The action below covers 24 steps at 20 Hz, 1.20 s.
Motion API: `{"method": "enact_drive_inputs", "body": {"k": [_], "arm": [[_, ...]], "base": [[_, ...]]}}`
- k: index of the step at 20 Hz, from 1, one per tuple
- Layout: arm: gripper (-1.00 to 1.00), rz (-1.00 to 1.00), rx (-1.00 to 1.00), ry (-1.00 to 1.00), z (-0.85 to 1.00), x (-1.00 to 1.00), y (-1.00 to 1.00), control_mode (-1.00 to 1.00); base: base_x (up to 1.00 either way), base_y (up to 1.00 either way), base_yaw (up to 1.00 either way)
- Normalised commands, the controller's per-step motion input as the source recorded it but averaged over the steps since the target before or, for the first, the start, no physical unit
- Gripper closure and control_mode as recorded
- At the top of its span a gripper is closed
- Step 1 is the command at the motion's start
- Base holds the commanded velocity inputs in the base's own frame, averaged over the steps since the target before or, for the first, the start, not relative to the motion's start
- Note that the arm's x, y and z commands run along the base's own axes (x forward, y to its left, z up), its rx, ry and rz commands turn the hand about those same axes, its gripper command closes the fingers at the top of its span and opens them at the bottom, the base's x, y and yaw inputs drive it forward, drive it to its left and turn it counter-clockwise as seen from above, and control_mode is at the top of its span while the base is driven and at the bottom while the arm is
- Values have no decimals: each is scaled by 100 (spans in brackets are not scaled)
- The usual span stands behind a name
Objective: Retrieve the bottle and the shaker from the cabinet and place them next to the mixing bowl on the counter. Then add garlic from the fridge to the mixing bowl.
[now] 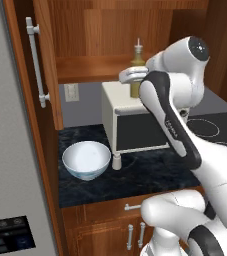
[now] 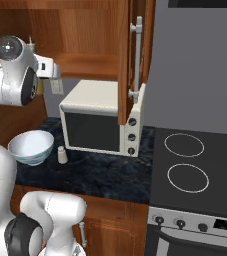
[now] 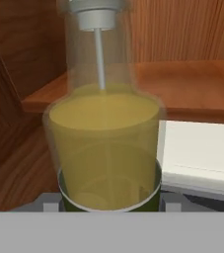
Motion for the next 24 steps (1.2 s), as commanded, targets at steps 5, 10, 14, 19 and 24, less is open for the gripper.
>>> {"method": "enact_drive_inputs", "body": {"k": [5, 10, 14, 19, 24], "arm": [[100, 21, 0, 0, -10, -62, -28, -100], [100, 26, 0, 0, -10, -51, -17, -100], [100, 27, 0, 0, -14, -41, -8, -100], [100, 25, 0, -3, -24, -35, 0, -100], [100, 14, 0, -10, -68, -39, 2, -100]], "base": [[0, 0, 0], [0, 0, 0], [0, 0, 0], [0, 0, 0], [0, 0, 0]]}}
